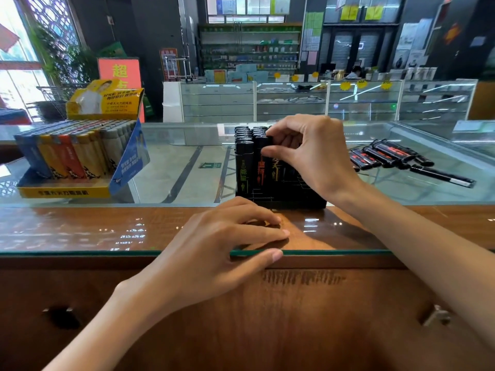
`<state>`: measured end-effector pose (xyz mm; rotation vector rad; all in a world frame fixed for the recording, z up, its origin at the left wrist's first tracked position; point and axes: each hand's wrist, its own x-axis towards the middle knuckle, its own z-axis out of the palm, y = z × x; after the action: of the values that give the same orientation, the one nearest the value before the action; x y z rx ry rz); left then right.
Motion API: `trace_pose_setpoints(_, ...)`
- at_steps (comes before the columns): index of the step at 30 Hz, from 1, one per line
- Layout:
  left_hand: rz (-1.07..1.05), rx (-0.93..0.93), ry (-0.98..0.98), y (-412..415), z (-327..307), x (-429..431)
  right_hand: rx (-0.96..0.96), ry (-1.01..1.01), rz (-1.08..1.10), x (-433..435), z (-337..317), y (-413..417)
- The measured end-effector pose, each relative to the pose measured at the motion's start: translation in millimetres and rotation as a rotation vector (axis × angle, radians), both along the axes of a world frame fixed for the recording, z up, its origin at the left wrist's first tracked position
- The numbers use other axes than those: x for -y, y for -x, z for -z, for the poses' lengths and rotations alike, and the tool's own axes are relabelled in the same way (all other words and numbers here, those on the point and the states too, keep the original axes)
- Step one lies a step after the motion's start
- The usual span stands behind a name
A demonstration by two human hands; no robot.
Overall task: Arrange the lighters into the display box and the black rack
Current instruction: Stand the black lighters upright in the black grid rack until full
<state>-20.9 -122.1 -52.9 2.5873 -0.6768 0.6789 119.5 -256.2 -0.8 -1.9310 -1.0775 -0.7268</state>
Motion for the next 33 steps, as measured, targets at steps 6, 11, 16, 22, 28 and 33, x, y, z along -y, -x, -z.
trace_pose_setpoints(6, 0.011, -0.038, 0.048, -19, -19, 34, 0.005, -0.027, 0.113, 79, -10, -18)
trace_pose_setpoints(11, -0.109, -0.19, 0.155, -93, -43, 115, -0.125, 0.272, 0.341, 182, 11, -38)
trace_pose_setpoints(16, -0.495, -0.328, -0.028, -193, -59, 151, -0.18, 0.498, 0.302, 230, 29, -36)
trace_pose_setpoints(22, -0.732, -0.535, -0.316, -236, -55, 137, -0.182, 0.507, 0.188, 233, 34, -39)
trace_pose_setpoints(28, -0.702, -0.606, -0.385, -243, -59, 159, -0.201, 0.468, 0.16, 239, 37, -42)
trace_pose_setpoints(33, -0.753, -0.721, -0.49, -243, -71, 167, -0.186, 0.477, 0.163, 239, 38, -44)
